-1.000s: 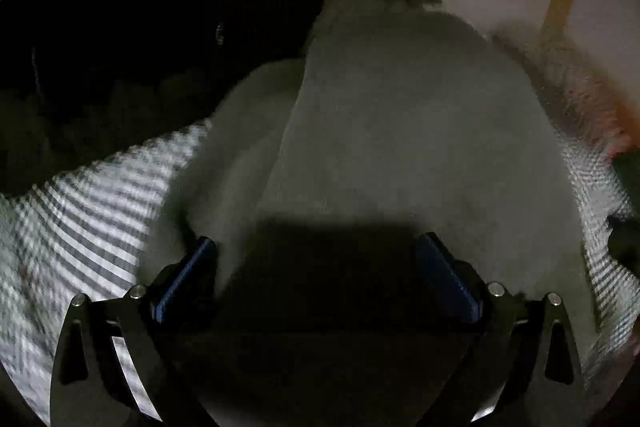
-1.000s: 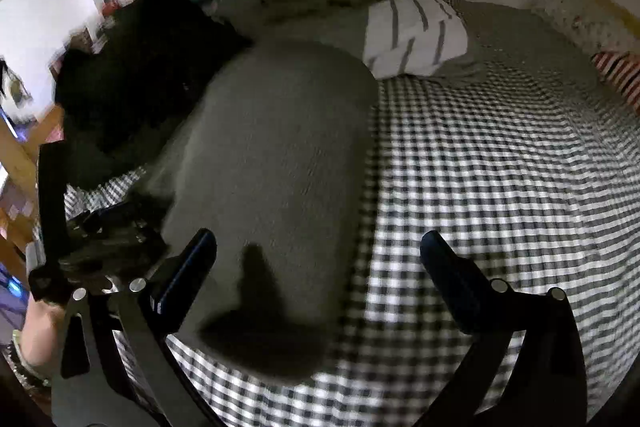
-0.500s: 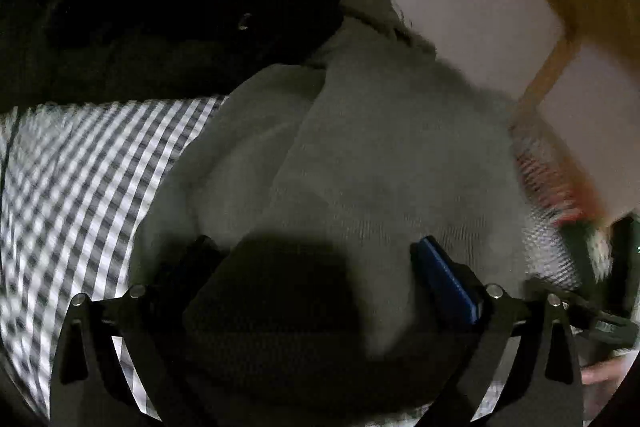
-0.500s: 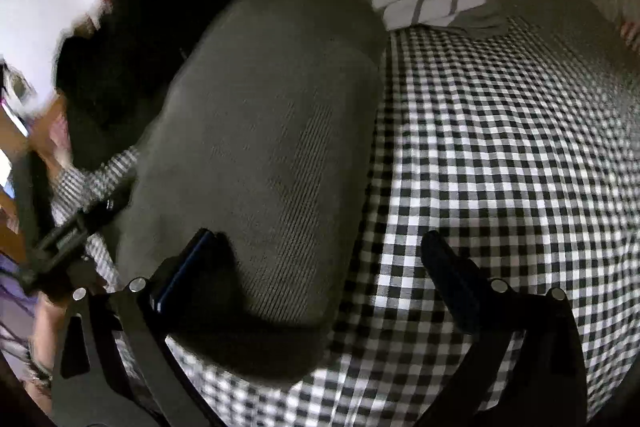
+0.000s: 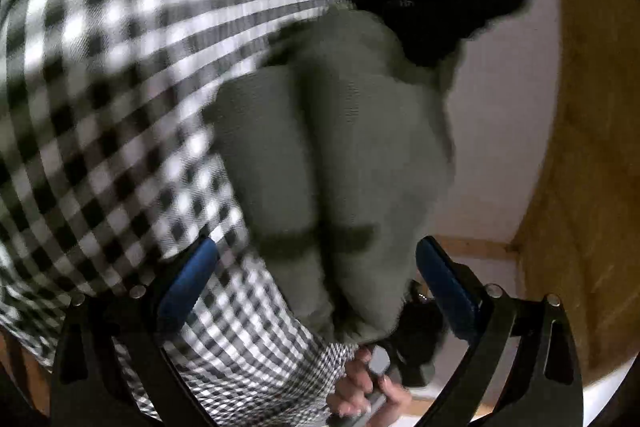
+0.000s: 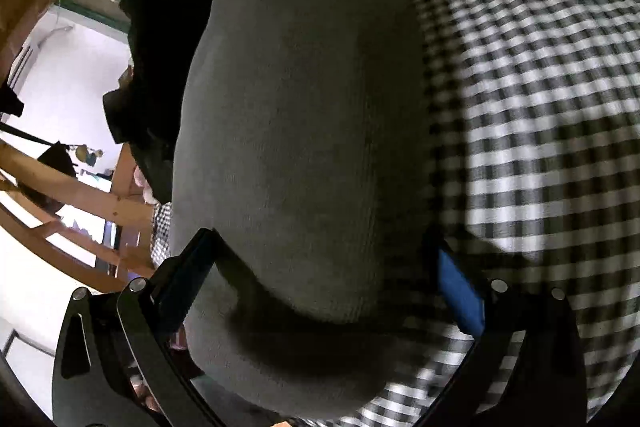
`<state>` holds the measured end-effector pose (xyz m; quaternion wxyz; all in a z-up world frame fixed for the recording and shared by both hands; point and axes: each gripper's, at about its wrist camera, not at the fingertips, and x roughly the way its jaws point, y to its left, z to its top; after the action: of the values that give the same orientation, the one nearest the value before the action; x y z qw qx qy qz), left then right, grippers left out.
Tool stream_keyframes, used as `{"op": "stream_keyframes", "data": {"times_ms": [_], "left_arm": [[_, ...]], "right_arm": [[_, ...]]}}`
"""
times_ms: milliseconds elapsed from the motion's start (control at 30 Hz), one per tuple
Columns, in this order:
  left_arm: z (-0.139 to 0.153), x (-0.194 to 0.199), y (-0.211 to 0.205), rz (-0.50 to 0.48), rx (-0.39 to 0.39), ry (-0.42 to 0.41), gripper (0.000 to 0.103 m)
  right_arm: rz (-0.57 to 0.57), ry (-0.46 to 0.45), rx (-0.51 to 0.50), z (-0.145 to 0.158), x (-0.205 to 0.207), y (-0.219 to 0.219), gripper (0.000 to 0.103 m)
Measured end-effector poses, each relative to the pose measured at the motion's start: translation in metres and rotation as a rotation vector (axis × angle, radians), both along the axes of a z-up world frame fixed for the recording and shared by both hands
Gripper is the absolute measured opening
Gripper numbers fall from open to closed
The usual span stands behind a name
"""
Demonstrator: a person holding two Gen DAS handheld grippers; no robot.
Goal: Fold large clothes
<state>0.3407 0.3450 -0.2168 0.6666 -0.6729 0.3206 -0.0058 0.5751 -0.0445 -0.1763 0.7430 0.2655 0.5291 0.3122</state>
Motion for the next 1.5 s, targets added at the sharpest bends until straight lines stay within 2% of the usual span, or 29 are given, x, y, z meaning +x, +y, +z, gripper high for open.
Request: {"op": "stream_keyframes", "data": {"times_ms": [67, 267, 333, 400, 467, 500, 533, 567, 600, 633, 700, 800, 867, 933, 967, 1033, 1133, 1267, 1400, 1500], "left_arm": [[0.002, 0.007, 0.000, 0.014, 0.016, 0.017, 0.098], [0.015, 0.038, 0.000, 0.003, 0.088, 0.114, 0.098], [0.025, 0.050, -0.001, -0.015, 0.125, 0.089, 0.098], [0.027, 0.062, 0.003, -0.022, 0.101, 0.089, 0.098], [0.021, 0.077, 0.008, -0.071, 0.089, 0.099, 0.098], [0.019, 0.081, 0.010, -0.086, 0.083, 0.103, 0.096], [0.019, 0.088, 0.011, -0.109, 0.091, 0.099, 0.089], [0.018, 0.096, 0.012, -0.124, 0.107, 0.100, 0.069], [0.017, 0.097, 0.012, -0.130, 0.107, 0.086, 0.062], [0.015, 0.098, 0.012, -0.133, 0.093, 0.064, 0.060], [0.016, 0.099, 0.014, -0.143, 0.086, 0.032, 0.055], [0.029, 0.085, 0.011, -0.188, 0.123, -0.032, 0.052], [0.032, 0.073, 0.005, -0.221, 0.136, -0.040, 0.051], [0.026, 0.064, -0.003, -0.270, 0.199, -0.017, 0.052], [0.021, 0.064, -0.006, -0.272, 0.206, -0.017, 0.052], [0.023, 0.067, -0.009, -0.271, 0.235, -0.023, 0.052], [0.044, 0.075, -0.017, -0.297, 0.333, -0.030, 0.052], [0.083, 0.102, -0.046, -0.363, 0.419, -0.122, 0.052], [0.122, 0.150, -0.105, -0.417, 0.485, -0.221, 0.052], [0.146, 0.197, -0.170, -0.443, 0.515, -0.314, 0.050]], "right_arm": [[-0.013, -0.018, -0.025, 0.001, -0.003, 0.008, 0.100], [-0.015, 0.004, 0.018, -0.001, -0.001, 0.004, 0.100], [-0.018, 0.016, 0.024, 0.000, 0.000, -0.002, 0.100], [-0.023, 0.029, 0.045, -0.001, 0.001, -0.010, 0.100], [-0.023, 0.041, 0.076, -0.003, 0.004, -0.012, 0.100], [-0.022, 0.042, 0.089, -0.003, 0.007, -0.011, 0.096], [-0.013, 0.040, 0.088, -0.005, 0.010, -0.010, 0.092], [-0.011, 0.044, 0.091, -0.006, 0.013, -0.009, 0.089], [-0.029, 0.057, 0.108, -0.006, 0.015, -0.011, 0.080], [-0.041, 0.050, 0.106, -0.003, 0.014, -0.012, 0.069], [-0.048, 0.013, 0.123, 0.011, 0.005, -0.016, 0.055], [-0.039, 0.076, 0.219, 0.016, -0.007, -0.032, 0.052], [-0.023, 0.105, 0.266, 0.011, -0.020, -0.043, 0.052], [-0.012, 0.145, 0.269, -0.006, -0.033, -0.053, 0.059], [-0.015, 0.158, 0.256, -0.017, -0.035, -0.055, 0.060], [-0.042, 0.167, 0.315, -0.028, -0.034, -0.060, 0.058], [-0.075, 0.102, 0.278, -0.003, -0.034, -0.062, 0.051], [-0.102, 0.035, 0.304, 0.035, -0.012, -0.093, 0.048], [-0.143, -0.057, 0.290, 0.075, 0.025, -0.157, 0.048], [-0.199, -0.149, 0.254, 0.118, 0.056, -0.233, 0.048]]}}
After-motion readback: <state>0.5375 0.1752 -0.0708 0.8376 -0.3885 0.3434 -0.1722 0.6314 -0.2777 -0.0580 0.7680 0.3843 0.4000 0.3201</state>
